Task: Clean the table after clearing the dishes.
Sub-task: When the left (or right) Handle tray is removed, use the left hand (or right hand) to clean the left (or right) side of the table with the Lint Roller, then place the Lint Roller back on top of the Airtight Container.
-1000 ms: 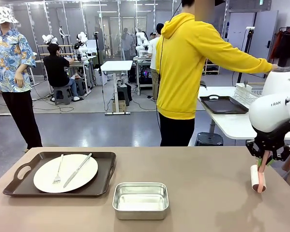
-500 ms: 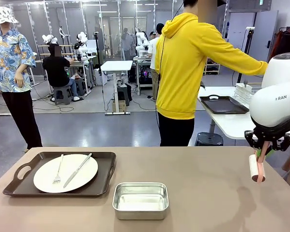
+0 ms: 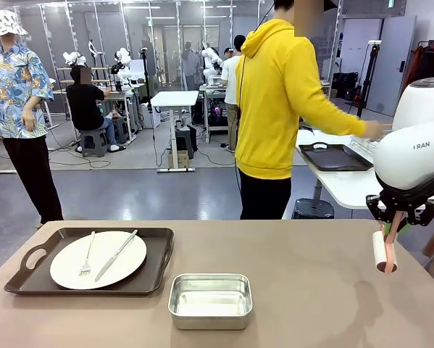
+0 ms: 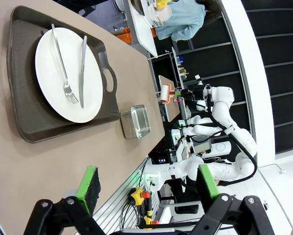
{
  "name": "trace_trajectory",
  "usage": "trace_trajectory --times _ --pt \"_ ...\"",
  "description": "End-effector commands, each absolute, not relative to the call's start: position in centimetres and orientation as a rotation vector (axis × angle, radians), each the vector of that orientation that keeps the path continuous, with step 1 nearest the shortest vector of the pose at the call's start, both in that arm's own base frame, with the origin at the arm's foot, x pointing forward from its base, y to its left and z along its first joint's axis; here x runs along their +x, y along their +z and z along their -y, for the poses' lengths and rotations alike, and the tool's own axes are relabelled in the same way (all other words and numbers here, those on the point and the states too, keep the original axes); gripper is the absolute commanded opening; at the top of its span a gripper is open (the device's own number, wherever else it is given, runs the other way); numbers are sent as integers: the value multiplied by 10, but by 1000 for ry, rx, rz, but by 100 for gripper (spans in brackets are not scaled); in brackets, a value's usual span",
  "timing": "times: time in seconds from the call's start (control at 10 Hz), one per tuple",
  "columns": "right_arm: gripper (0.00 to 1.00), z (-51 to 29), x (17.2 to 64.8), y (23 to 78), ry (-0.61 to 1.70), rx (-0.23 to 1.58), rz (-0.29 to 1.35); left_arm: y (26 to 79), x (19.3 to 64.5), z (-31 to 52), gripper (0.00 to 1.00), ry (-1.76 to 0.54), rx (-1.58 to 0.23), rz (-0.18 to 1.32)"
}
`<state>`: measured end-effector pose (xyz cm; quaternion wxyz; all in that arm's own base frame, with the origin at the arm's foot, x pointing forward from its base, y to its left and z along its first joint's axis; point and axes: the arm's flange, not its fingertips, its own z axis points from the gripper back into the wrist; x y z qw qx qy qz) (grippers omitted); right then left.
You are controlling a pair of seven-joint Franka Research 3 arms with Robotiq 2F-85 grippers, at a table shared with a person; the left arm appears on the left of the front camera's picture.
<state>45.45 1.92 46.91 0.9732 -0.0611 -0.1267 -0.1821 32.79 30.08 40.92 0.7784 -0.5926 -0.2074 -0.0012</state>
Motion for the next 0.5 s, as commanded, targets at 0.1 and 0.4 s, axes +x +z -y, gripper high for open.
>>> trace_trajectory --times 0.1,0.4 --pt "23 -20 454 470 -368 -125 259 410 326 -302 100 -8 -1283 455" --pt "23 -20 454 470 -368 -125 259 410 326 -302 100 -8 -1283 455"
